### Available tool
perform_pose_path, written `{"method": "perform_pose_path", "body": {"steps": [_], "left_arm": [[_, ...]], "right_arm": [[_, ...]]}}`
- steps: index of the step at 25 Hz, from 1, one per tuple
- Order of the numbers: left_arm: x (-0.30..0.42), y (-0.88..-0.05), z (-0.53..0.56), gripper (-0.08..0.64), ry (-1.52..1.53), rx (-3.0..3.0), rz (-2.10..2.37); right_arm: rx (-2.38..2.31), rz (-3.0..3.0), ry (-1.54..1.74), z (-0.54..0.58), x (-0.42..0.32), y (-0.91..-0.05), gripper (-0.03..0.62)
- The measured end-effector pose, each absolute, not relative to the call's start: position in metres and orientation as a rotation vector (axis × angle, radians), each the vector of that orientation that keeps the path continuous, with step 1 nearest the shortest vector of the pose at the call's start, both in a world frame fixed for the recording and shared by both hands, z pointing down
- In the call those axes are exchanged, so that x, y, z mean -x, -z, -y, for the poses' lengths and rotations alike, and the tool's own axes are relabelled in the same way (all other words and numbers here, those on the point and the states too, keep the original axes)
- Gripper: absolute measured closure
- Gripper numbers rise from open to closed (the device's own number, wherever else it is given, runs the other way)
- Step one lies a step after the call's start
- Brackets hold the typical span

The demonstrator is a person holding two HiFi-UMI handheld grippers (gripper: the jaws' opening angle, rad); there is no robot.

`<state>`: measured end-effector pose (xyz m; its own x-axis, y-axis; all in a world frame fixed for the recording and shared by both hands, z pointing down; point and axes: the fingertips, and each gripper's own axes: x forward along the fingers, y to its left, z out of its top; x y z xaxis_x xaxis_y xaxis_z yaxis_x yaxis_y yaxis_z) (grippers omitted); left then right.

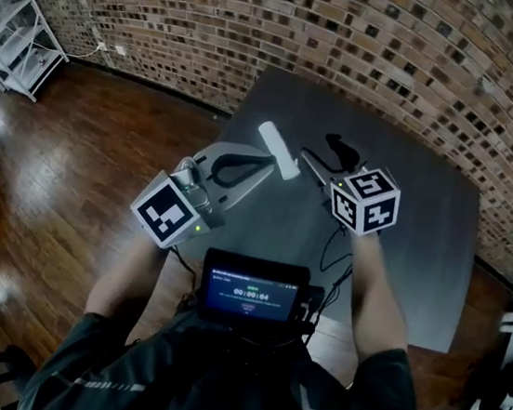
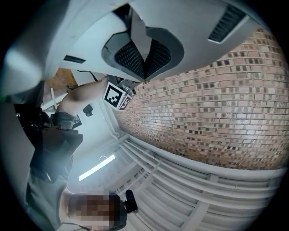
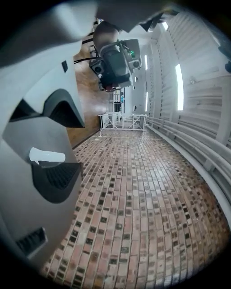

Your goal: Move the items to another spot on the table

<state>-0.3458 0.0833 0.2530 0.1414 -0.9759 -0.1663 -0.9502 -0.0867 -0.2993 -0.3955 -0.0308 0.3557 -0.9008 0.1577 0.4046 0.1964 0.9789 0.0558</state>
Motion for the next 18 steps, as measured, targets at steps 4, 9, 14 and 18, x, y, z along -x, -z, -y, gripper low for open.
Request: {"method": "perform_pose_path", "body": {"steps": [4,9,14,18], "left_arm": [[0.390,-0.258,-0.075,0.557,0.056,2.080,-1.936],[0.424,-0.271,-0.059,0.557,0.027,2.067,-2.007],[0.445,-0.285,-0.048,0.557,0.043,2.051,-2.047],[0.462,-0.300,-0.037,0.557,0.108,2.068,-2.074]], "right_arm": [[0.262,2.656,0.095,0.037,0.437,-0.384,0.303],[0.283,2.540,0.041,0.047,0.474,-0.438,0.282],[0.281,2.443,0.021,0.054,0.507,-0.498,0.215],[0.296,2.305,0.024,0.059,0.526,-0.552,0.215]]}}
